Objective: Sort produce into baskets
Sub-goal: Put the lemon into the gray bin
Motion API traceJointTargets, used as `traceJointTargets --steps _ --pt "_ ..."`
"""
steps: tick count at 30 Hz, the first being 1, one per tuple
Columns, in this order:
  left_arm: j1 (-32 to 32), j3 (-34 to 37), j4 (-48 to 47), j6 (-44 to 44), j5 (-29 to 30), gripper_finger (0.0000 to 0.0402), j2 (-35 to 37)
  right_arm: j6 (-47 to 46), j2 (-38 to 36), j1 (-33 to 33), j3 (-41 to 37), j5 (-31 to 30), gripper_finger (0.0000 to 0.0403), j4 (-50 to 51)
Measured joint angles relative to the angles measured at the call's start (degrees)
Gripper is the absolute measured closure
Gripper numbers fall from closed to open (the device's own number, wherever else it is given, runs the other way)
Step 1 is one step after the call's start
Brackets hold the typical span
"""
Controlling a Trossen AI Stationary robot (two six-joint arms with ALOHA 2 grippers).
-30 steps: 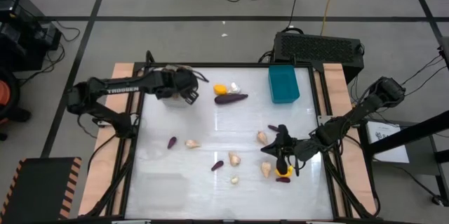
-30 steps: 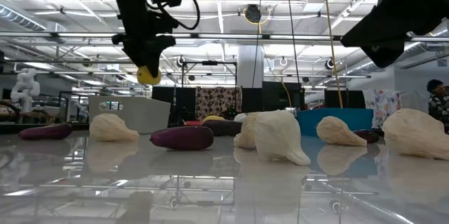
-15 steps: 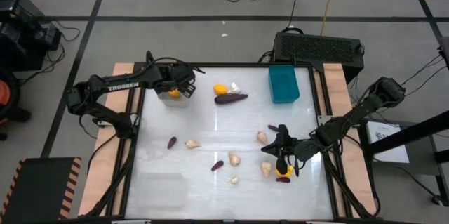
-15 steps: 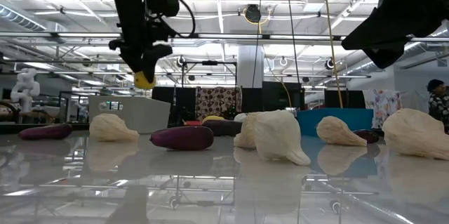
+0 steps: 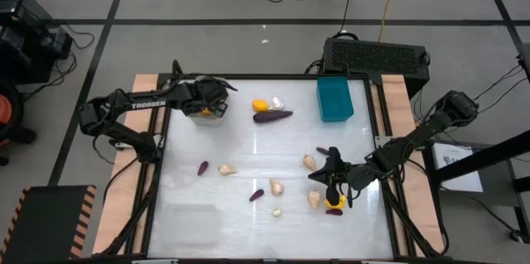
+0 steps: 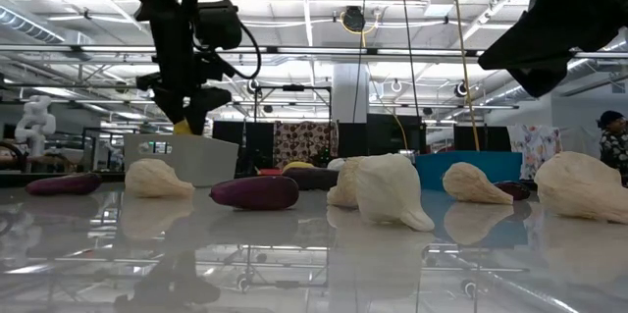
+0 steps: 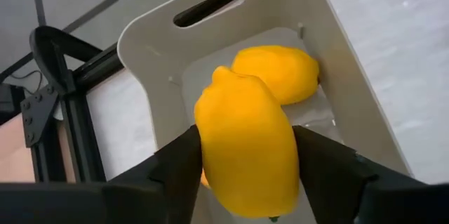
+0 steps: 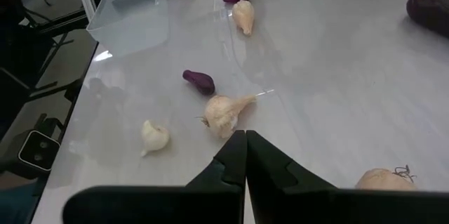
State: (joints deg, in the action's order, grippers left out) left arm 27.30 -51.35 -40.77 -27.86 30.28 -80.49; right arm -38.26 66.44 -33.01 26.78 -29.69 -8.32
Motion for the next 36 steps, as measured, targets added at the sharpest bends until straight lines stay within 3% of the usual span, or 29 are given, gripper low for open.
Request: traceJointTargets --steps 7,21,27,36 --pt "-0.05 0.0 -0.05 1.67 0.0 0.0138 0.0 0.0 -0.01 0.0 -0.02 -0.24 0.0403 0.0" --pt "-3.03 -6.57 0.74 2.07 -1.83 0.0134 0.0 0.59 -0.01 0.0 -0.02 -0.3 0.0403 0.02" --pt "-6.87 -8.22 6.15 4.45 -2.24 0.0134 0.0 0.59 0.01 0.0 -0.02 -0.29 0.0403 0.02" --pt "-13.61 -8.33 22.65 6.32 -6.45 0.0134 -2.97 -0.07 -0.01 0.0 -0.04 -0.28 0.0403 -0.01"
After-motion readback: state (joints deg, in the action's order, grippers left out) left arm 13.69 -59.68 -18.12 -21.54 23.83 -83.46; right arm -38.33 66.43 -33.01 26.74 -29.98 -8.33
